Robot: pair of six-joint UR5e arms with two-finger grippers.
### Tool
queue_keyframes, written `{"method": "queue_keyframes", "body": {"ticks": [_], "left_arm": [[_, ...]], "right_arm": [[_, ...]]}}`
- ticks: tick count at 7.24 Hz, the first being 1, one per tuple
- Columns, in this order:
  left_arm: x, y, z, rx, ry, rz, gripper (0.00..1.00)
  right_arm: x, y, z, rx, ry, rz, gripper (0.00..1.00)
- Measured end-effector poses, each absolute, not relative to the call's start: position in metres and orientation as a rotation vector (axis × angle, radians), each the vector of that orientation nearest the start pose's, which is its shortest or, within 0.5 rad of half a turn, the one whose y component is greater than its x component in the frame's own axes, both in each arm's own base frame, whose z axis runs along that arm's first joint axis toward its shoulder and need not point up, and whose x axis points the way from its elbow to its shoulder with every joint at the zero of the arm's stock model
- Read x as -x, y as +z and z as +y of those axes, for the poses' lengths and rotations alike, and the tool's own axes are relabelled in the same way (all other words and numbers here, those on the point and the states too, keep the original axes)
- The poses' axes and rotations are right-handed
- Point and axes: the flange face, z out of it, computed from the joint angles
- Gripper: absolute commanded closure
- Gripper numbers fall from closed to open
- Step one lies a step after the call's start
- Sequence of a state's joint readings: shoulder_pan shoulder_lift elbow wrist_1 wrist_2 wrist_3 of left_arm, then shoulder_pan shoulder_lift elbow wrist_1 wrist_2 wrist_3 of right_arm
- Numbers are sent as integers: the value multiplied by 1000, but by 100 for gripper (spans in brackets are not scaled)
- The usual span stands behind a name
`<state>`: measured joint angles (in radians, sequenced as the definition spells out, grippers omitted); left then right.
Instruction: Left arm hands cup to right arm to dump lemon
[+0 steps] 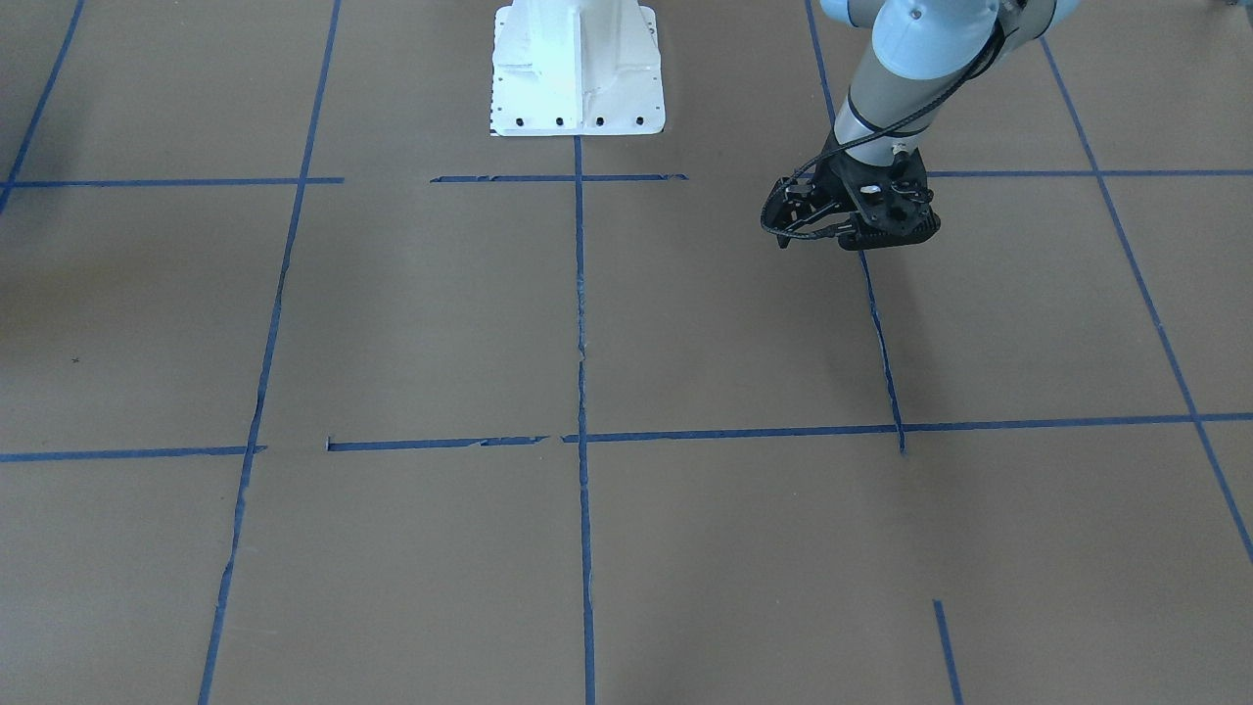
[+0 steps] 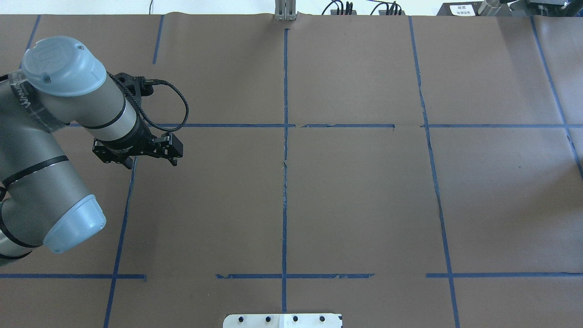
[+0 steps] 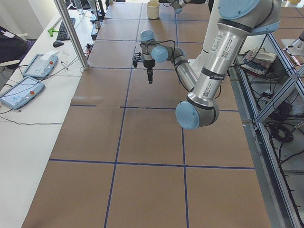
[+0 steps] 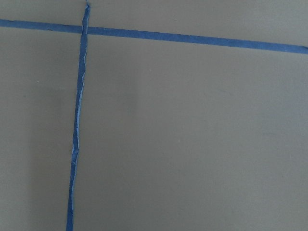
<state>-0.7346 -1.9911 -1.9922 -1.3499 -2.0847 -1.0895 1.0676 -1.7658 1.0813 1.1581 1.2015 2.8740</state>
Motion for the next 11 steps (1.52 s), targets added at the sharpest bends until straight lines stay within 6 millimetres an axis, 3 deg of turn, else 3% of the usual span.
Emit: {"method": "queue_keyframes", "body": {"ticks": [3, 6, 11], "left_arm": [[-364, 271, -442, 63, -78, 781, 0], [-365, 272, -443, 64, -78, 779, 0], [-364, 272, -443, 64, -79, 780, 0]], "right_arm": [[-16, 706, -304, 5, -1822, 2818, 84], [-3, 710, -301, 176, -1934, 3010, 84], [-4, 729, -271, 954, -2000, 3370, 87]]}}
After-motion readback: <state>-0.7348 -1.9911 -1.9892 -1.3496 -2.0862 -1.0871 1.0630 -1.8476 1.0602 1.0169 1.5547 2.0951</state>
